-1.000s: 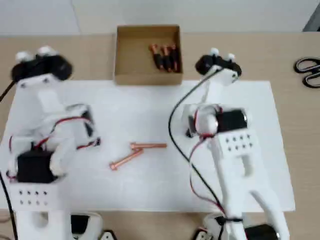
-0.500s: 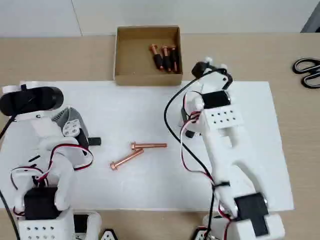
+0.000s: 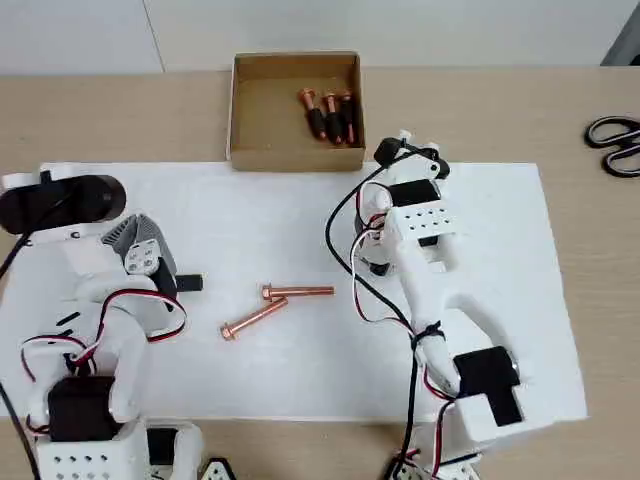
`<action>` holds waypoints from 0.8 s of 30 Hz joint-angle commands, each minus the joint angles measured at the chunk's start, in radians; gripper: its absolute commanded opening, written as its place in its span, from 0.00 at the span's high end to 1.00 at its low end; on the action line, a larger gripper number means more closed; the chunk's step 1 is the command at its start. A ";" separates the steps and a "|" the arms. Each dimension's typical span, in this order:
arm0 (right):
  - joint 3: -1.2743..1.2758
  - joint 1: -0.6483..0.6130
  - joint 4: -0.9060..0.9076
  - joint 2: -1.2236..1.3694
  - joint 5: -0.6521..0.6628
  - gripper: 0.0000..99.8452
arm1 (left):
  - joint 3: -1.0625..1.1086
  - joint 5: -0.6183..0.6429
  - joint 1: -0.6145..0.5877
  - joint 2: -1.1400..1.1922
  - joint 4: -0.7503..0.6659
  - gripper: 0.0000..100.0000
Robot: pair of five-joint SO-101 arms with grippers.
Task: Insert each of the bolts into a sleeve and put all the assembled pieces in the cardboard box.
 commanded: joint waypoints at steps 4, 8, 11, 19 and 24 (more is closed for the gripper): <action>-0.044 -0.002 -0.085 0.045 -0.009 0.81 | -0.005 -0.008 -0.003 -0.012 -0.023 0.99; -0.044 -0.001 -0.113 0.074 -0.009 0.81 | -0.005 -0.008 -0.005 -0.012 -0.023 0.99; -0.044 0.010 -0.124 0.087 -0.009 0.81 | -0.004 -0.008 -0.005 -0.012 -0.023 0.99; -0.044 0.085 -0.131 0.128 0.000 0.86 | 0.001 -0.005 -0.002 -0.012 -0.023 0.99; -0.044 0.128 -0.133 0.130 0.000 0.98 | 0.001 -0.003 -0.002 -0.012 -0.023 0.99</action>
